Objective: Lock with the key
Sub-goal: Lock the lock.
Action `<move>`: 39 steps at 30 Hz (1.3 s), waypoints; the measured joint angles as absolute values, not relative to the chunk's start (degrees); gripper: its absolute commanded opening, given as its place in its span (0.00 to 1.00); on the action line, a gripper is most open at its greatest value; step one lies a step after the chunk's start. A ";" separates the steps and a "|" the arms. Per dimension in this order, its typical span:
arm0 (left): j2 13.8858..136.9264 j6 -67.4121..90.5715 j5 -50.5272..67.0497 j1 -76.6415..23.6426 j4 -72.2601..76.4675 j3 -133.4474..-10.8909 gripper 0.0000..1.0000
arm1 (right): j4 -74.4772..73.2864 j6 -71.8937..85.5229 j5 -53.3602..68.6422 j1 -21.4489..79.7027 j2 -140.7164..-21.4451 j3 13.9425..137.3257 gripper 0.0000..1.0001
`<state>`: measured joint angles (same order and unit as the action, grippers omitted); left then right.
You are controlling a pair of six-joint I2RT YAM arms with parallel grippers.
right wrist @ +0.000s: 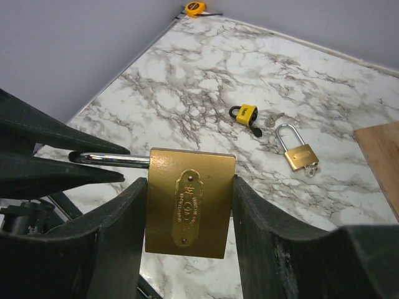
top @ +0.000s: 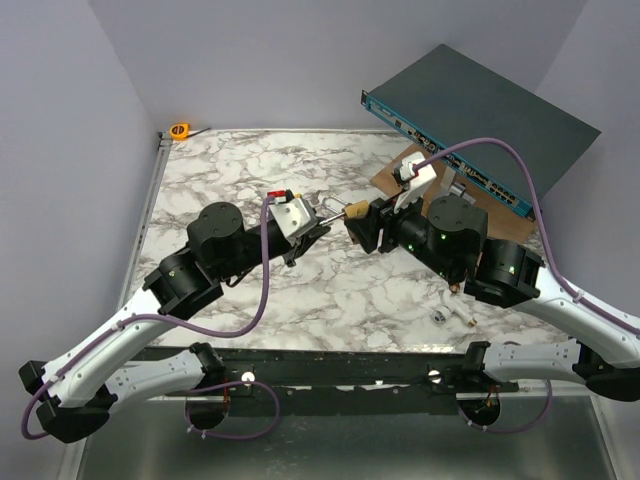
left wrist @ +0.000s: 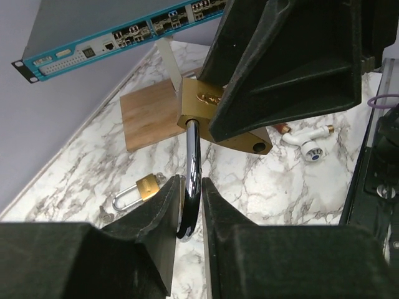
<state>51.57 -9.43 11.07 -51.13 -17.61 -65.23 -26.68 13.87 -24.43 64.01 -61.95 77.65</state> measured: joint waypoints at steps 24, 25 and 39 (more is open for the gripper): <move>49.60 1.37 13.19 -51.27 -22.48 -66.72 0.00 | -21.39 12.97 -22.61 64.01 -58.28 77.52 0.92; 49.28 1.54 13.43 -51.20 -23.14 -66.76 0.00 | -20.88 12.58 -22.13 64.01 -57.52 77.52 0.93; 44.18 4.29 16.10 -51.09 -30.74 -78.22 0.00 | -13.67 6.96 3.40 64.01 -54.48 77.03 0.96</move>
